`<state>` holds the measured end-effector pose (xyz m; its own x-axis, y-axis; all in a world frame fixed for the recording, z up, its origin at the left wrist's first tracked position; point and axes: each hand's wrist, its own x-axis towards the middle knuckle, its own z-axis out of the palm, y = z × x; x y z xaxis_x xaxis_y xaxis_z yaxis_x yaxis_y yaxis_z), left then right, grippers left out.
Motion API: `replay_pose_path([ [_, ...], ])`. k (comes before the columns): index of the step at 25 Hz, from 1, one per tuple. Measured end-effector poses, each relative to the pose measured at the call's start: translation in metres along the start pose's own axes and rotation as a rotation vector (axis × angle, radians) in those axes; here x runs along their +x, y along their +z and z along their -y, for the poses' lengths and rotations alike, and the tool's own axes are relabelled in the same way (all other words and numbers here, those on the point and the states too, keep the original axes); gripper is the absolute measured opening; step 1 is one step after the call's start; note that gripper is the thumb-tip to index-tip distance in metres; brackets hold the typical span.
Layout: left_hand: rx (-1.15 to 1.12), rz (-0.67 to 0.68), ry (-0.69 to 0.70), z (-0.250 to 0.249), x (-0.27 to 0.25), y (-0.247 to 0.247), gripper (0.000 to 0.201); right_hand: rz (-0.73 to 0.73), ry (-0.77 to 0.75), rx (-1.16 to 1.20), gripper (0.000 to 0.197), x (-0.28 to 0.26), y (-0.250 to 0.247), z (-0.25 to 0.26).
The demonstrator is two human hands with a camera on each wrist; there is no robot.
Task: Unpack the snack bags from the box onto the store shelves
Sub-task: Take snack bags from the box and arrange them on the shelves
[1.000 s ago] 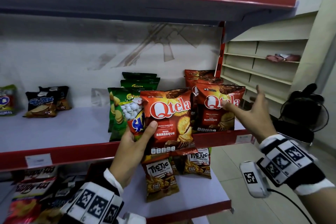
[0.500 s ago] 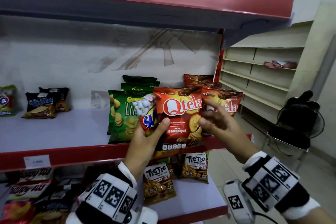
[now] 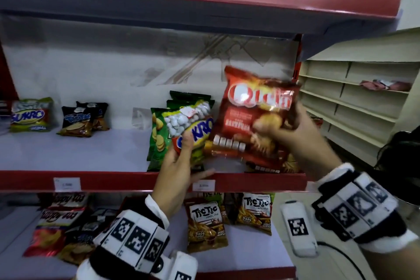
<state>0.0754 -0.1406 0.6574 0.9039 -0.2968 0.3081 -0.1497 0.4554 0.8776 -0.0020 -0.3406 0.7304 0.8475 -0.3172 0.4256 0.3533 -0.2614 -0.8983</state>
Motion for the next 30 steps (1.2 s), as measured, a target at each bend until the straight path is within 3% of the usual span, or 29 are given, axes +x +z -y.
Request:
replay_pose_path([
  [3, -0.02, -0.169, 0.112, -0.016, 0.01, -0.019, 0.052, -0.242, -0.084, -0.127, 0.091, 0.043, 0.011, 0.026],
  [7, -0.022, -0.29, 0.177, -0.036, 0.031, -0.05, 0.038, -0.429, -0.104, -0.62, 0.082, 0.099, 0.05, 0.041],
  [10, 0.022, -0.258, 0.154, -0.053, 0.051, -0.079, 0.046, -0.391, 0.066, -0.869, 0.09, 0.128, 0.079, 0.032],
  [15, 0.114, -0.175, 0.088, -0.075, 0.092, -0.124, 0.052, -0.512, 0.204, -0.885, 0.059, 0.169, 0.109, 0.006],
  [19, 0.211, -0.109, -0.006, -0.076, 0.116, -0.143, 0.047, -0.422, 0.364, -0.996, 0.063, 0.19, 0.108, -0.02],
  [23, 0.215, -0.131, -0.1, -0.07, 0.129, -0.151, 0.031, -0.229, 0.362, -1.025, 0.047, 0.189, 0.096, -0.044],
  [28, 0.23, -0.134, -0.141, -0.068, 0.13, -0.155, 0.025, -0.202, 0.401, -0.994, 0.041, 0.186, 0.09, -0.061],
  [30, 0.233, -0.132, -0.142, -0.069, 0.128, -0.154, 0.023, -0.099, 0.402, -1.042, 0.037, 0.188, 0.092, -0.067],
])
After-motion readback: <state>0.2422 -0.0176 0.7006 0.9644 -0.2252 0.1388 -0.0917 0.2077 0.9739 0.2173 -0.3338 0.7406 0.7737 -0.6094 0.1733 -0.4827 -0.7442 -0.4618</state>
